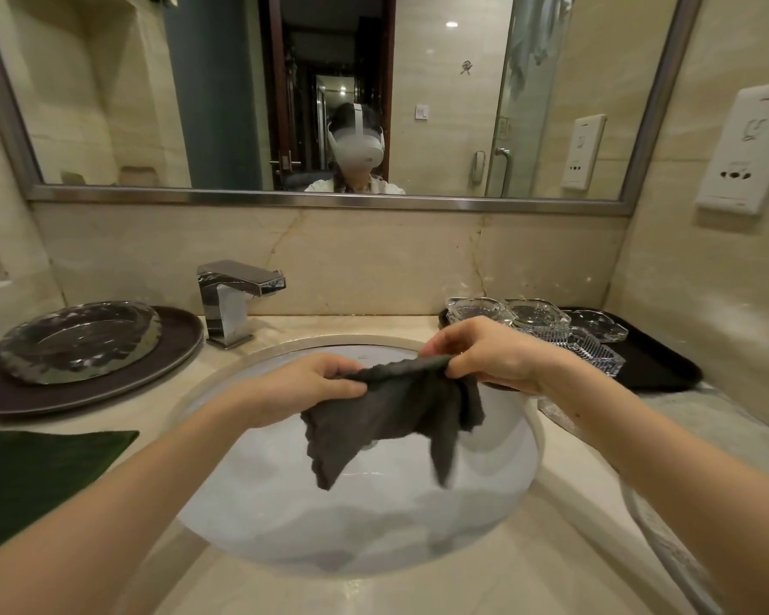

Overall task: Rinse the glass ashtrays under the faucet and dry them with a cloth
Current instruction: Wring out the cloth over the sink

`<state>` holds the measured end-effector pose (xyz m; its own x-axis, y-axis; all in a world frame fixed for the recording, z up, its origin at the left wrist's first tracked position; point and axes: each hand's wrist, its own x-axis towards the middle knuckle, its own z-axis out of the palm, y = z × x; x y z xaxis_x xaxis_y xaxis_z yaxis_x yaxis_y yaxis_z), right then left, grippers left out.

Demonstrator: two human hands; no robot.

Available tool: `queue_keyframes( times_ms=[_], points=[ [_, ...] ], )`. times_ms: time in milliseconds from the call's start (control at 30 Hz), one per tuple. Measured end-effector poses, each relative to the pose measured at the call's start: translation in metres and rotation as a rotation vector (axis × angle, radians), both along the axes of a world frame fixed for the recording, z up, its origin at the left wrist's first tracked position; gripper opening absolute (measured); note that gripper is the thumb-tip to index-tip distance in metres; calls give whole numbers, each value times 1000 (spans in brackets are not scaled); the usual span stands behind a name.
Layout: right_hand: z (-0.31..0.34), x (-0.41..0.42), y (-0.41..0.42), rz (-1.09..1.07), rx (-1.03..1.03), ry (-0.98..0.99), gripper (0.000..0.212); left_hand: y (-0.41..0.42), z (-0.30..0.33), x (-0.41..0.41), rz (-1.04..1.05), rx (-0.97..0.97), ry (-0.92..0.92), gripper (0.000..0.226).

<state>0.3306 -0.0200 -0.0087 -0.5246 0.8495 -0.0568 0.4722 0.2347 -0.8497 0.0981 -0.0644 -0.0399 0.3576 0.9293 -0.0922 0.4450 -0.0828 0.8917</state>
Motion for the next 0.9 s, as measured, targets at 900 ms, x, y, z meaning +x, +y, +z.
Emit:
queue_keyframes(
  times_ms=[900],
  points=[
    [-30,-35,-9,134,-449,651,41,9,2,-1,228,-330,-467,41]
  ],
)
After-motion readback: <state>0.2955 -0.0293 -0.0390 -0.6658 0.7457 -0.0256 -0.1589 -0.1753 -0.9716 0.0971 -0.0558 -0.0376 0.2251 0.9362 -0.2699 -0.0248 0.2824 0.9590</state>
